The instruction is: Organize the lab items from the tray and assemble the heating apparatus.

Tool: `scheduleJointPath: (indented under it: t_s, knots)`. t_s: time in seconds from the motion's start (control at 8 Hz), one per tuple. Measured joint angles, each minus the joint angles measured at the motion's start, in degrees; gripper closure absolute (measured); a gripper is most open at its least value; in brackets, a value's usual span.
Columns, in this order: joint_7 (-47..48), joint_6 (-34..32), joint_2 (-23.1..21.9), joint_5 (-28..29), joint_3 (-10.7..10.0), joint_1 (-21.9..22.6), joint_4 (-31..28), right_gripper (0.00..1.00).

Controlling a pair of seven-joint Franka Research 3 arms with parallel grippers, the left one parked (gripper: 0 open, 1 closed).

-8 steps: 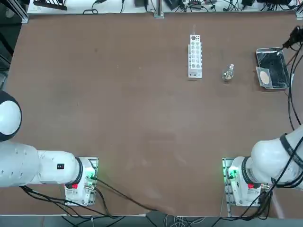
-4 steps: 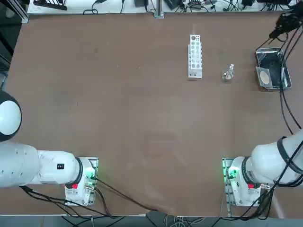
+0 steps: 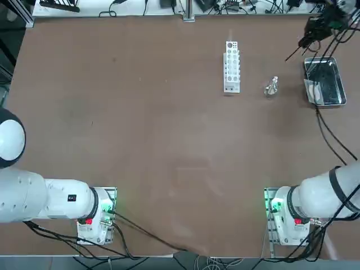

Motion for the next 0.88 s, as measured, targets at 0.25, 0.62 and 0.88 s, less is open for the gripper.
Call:
scheduleJointPath:
  t_s: [0.25,0.62,0.88]
  knots:
    - [10.7,3.8,-1.1,-4.0,0.1,5.9,-3.3,0.93]
    - [18.1,10.8,-1.9,-5.4,0.1,10.4,-7.7,0.93]
    - [18.3,19.0,-3.6,-5.4,0.1,10.6,-15.4,0.93]
